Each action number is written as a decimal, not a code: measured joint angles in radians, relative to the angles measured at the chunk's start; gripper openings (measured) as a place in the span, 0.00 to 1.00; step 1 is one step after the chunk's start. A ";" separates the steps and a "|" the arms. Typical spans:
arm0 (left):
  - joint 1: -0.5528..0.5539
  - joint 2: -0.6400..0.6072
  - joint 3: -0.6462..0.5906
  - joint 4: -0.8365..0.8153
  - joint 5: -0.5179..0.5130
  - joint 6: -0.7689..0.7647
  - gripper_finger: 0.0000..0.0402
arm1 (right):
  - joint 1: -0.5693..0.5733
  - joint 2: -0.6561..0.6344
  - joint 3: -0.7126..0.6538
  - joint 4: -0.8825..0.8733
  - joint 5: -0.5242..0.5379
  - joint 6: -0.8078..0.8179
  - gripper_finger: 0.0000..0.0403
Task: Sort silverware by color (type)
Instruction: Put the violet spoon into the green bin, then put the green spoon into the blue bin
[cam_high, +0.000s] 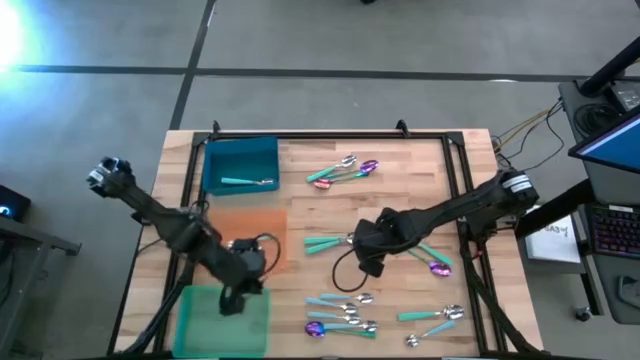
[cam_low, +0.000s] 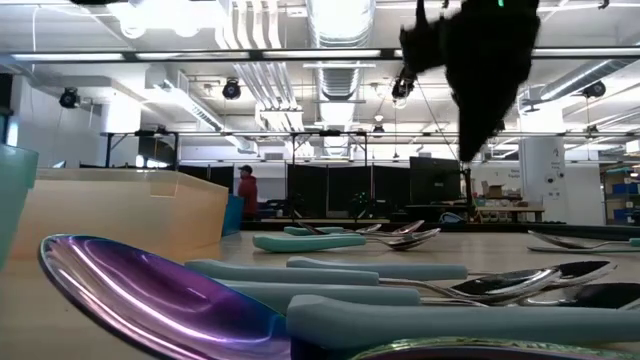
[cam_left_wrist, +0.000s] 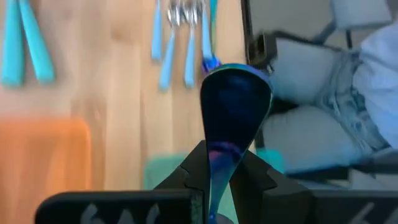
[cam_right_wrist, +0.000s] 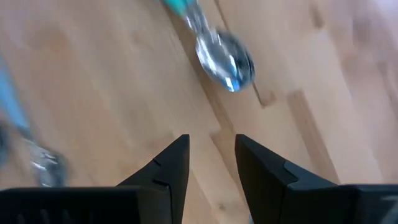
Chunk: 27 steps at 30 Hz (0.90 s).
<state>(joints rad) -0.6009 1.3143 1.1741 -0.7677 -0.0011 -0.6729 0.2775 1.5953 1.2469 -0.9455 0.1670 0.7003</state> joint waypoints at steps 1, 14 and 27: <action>-0.019 0.009 0.019 -0.036 -0.004 -0.030 0.05 | 0.000 0.014 -0.004 -0.019 -0.008 0.002 0.29; -0.092 0.131 -0.060 -0.160 0.045 -0.280 0.20 | 0.002 0.104 -0.013 -0.323 -0.036 0.118 0.30; -0.159 0.215 -0.059 -0.152 0.059 -0.279 0.36 | -0.020 0.089 -0.191 -0.406 -0.126 0.164 0.33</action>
<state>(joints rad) -0.7603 1.5291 1.1156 -0.9198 0.0581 -0.9524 0.2577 1.6841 1.0560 -1.3518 0.0414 0.8642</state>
